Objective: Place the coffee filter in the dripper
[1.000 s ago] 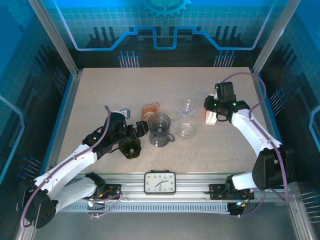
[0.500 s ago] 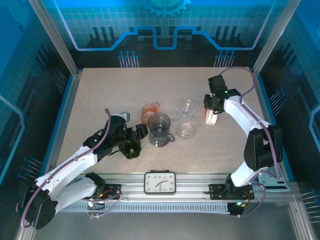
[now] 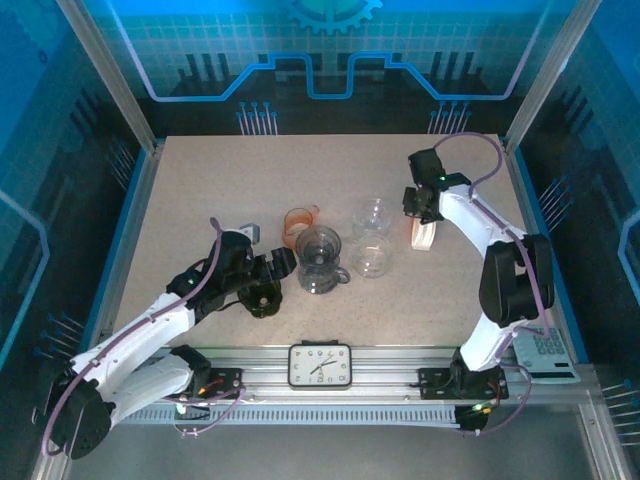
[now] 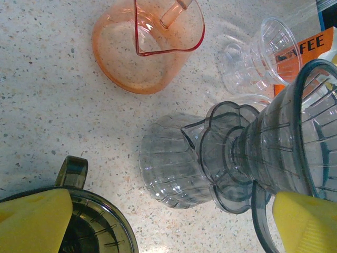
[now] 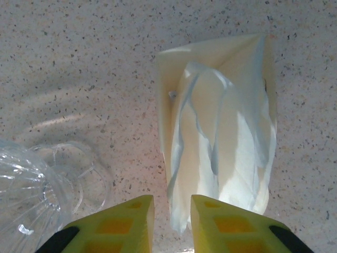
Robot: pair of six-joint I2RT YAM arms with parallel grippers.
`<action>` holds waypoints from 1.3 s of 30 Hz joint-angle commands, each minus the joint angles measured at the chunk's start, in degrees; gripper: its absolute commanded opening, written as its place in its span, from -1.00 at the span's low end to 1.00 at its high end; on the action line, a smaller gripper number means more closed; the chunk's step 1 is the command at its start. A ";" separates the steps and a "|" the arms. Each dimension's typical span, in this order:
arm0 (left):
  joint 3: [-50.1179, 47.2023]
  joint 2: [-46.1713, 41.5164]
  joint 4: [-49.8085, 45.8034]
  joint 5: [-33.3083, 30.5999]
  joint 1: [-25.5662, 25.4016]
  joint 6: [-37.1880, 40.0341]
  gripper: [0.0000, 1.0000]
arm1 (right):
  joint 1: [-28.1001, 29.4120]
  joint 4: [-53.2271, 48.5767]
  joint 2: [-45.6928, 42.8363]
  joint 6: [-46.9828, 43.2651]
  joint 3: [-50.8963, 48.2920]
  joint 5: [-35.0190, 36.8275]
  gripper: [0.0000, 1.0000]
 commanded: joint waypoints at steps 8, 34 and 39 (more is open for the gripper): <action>-0.73 -0.32 0.84 0.64 0.37 0.72 0.98 | 0.31 -1.94 3.74 -1.12 4.79 3.36 -0.69; 0.68 0.56 -0.76 0.96 0.38 -0.54 0.98 | 0.87 -1.08 -10.29 -3.84 -2.89 0.89 -1.00; 1.67 0.31 -1.95 0.91 0.37 -1.13 0.98 | 1.48 -2.29 -15.77 -3.84 -3.95 -0.98 -1.00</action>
